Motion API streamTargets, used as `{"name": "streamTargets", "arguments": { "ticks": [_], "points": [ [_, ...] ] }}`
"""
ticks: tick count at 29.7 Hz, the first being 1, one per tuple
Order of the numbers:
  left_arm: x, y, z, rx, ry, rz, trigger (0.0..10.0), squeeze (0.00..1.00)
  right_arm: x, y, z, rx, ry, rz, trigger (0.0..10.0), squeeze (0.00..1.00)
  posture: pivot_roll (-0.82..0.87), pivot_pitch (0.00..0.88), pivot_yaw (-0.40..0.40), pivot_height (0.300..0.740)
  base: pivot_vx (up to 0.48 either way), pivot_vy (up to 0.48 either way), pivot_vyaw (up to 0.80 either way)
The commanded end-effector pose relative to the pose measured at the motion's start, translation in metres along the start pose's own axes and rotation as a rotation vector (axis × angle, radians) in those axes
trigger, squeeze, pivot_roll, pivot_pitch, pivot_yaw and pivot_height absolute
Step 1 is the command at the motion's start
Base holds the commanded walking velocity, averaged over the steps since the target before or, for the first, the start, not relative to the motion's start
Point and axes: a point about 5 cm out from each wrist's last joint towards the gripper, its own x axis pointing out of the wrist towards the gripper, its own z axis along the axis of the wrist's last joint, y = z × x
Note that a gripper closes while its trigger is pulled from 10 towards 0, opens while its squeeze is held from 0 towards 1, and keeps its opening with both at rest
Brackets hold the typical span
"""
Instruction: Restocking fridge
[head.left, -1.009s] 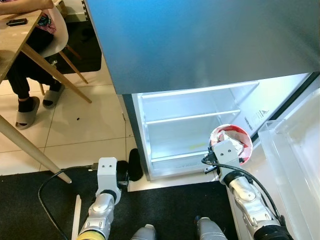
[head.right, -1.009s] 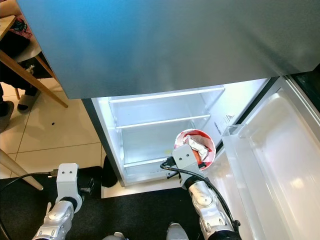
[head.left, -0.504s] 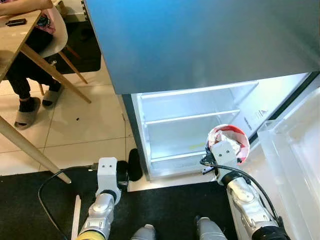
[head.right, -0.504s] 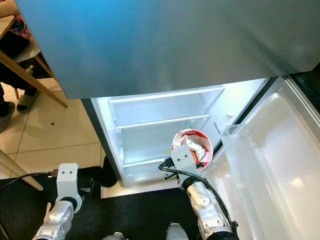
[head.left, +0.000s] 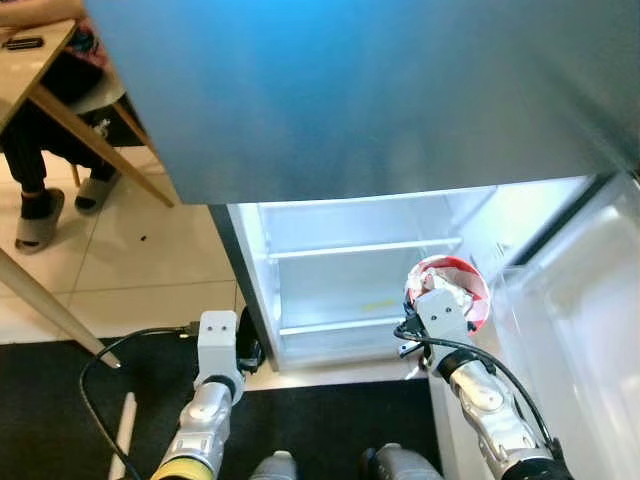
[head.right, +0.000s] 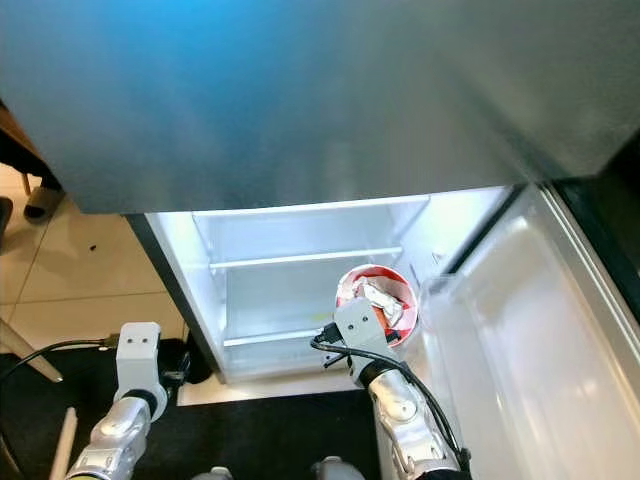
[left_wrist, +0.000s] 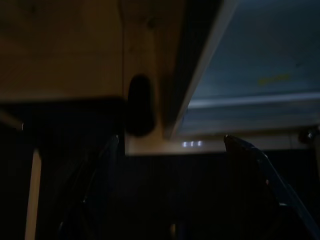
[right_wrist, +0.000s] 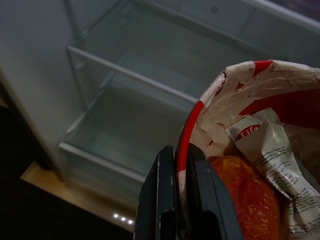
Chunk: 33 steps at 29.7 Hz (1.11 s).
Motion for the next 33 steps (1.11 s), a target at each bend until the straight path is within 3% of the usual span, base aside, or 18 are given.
{"name": "streamTargets", "arguments": {
  "ticks": [1,24,33],
  "points": [
    [-0.002,0.001,-0.007,0.011,0.029,0.004,10.0,0.00,-0.002,-0.006,0.000,0.000,-0.014,-0.028,10.0,0.00,-0.07,0.204,-0.021,0.727,0.247,-0.262,0.00],
    [-0.002,0.000,-0.004,0.002,0.007,-0.011,10.0,0.00,-0.003,-0.005,0.001,-0.002,-0.023,-0.017,10.0,0.00,-0.07,0.204,-0.019,0.727,0.000,0.000,0.00],
    [-0.002,0.000,-0.004,0.004,0.005,-0.015,10.0,0.00,0.001,-0.006,0.019,0.000,-0.089,-0.032,10.0,0.00,-0.06,0.204,-0.015,0.727,0.000,0.000,0.00]
  ]
}}
